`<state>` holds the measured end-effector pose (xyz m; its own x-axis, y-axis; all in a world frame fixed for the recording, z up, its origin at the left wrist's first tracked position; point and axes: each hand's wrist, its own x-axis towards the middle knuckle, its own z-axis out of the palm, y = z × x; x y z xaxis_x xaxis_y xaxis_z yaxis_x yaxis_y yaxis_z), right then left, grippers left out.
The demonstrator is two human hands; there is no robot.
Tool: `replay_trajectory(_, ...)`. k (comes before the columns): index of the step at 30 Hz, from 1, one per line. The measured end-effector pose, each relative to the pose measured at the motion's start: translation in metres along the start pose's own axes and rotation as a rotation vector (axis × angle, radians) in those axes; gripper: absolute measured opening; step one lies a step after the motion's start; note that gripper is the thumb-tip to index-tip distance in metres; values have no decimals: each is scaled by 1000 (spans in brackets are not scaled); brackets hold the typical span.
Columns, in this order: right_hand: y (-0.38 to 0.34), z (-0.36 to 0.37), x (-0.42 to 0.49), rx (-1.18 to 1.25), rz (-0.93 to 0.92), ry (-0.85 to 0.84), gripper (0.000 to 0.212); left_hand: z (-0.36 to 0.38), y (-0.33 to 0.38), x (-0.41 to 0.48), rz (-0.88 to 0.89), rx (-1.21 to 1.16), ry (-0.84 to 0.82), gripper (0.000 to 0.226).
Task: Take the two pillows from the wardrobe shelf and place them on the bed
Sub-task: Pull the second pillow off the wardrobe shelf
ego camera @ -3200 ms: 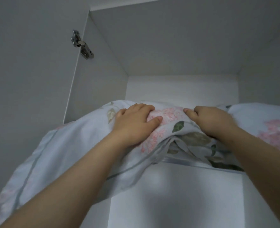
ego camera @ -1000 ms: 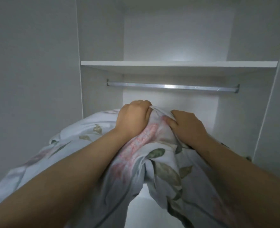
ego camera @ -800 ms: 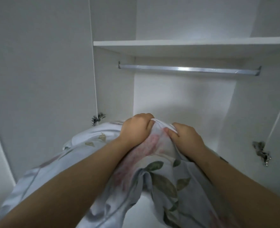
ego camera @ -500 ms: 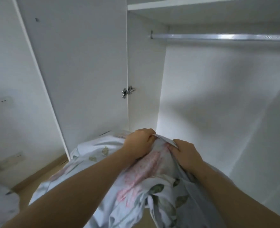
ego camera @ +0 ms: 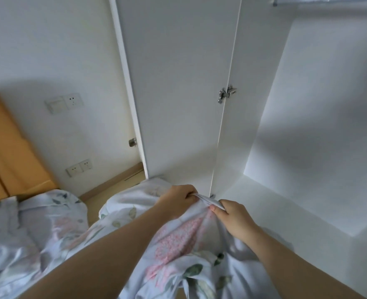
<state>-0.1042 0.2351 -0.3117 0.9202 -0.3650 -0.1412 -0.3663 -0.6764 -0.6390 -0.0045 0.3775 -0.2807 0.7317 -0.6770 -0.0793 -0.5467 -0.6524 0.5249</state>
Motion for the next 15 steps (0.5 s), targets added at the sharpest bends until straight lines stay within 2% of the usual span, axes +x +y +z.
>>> replay_trajectory(3, -9, 10, 12, -16, 8, -8, 37, -16, -19, 2, -103, -324, 145, 19)
replay_trajectory(5, -13, 13, 18, -34, 18, -13, 39, -32, -35, 12, -233, -536, 387, 29)
replay_trajectory(7, -14, 16, 21, -51, 26, -22, 41, -51, -54, 27, -377, -593, 617, 43)
replay_trajectory(8, -14, 16, 22, -50, 29, -28, 42, -62, -62, 35, -434, -644, 675, 50)
replay_trajectory(10, -13, 17, 23, -46, 36, -37, 43, -82, -72, 50, -490, -768, 696, 63)
replay_trajectory(12, -12, 17, 23, -50, 32, -39, 44, -96, -78, 66, -456, -816, 612, 65)
replay_trajectory(15, -13, 16, 22, -71, 8, -53, 44, -104, -79, 84, -343, -957, 420, 35)
